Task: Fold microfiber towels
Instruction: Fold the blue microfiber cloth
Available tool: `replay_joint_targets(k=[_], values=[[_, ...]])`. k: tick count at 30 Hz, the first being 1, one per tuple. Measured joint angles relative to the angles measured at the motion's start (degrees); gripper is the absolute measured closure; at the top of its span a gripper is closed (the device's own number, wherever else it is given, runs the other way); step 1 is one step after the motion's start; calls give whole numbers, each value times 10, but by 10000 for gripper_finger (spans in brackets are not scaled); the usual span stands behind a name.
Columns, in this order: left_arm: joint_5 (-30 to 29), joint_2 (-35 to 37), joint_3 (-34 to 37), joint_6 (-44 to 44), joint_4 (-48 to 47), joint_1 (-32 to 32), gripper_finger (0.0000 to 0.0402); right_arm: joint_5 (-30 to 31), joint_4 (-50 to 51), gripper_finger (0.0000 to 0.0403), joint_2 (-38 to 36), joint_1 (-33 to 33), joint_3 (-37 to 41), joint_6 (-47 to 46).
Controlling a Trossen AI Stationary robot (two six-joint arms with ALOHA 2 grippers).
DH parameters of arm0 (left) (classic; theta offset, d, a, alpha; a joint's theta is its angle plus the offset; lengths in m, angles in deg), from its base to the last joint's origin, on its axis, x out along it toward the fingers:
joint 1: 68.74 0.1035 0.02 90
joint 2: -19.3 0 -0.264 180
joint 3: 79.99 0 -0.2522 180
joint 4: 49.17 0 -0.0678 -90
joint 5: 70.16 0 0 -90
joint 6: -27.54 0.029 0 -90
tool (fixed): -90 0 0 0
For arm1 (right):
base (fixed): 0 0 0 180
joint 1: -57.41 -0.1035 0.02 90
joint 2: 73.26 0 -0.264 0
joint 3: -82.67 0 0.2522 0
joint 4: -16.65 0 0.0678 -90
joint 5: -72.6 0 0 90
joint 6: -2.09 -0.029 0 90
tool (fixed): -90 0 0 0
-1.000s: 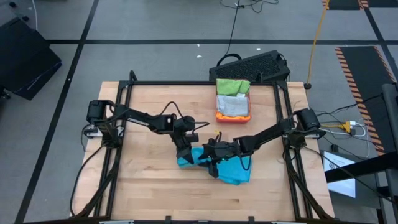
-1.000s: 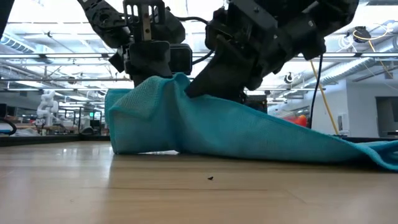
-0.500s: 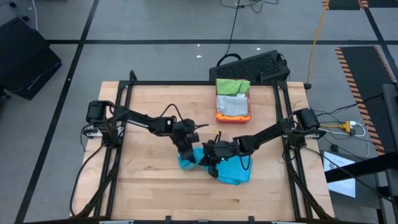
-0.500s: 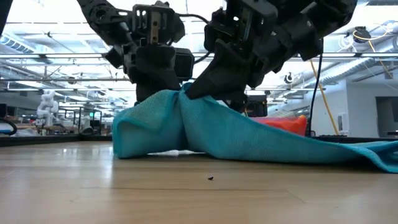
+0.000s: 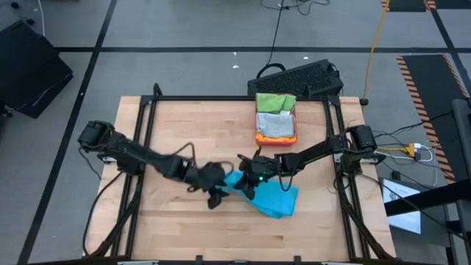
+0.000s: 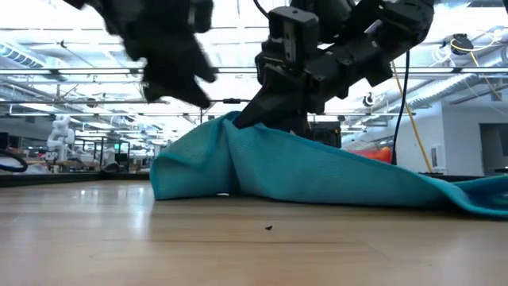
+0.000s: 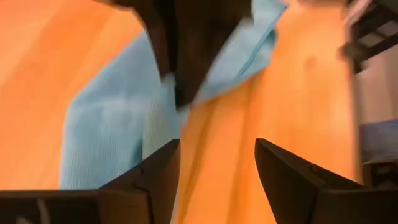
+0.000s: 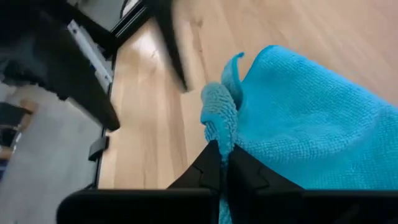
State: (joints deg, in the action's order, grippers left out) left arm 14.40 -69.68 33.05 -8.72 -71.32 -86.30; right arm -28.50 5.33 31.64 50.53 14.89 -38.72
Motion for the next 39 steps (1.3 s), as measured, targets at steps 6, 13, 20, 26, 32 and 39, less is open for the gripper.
replay_joint_targets(k=[6,13,20,26,32,39], values=[[-171,-7,1,-40,-32,-91,192,-13,0,400,0,20,0,-27],[-265,-27,2,-11,-100,-130,192,-30,1,400,0,37,0,-66],[-269,-80,0,84,-53,-112,192,-57,1,401,0,54,0,-102],[-310,-105,2,164,-63,-89,192,-74,4,401,0,71,0,-130],[-294,-119,0,202,-61,-43,192,-105,3,401,0,85,0,-143],[-304,-102,1,118,-59,-1,193,-132,14,401,0,88,0,-144]])
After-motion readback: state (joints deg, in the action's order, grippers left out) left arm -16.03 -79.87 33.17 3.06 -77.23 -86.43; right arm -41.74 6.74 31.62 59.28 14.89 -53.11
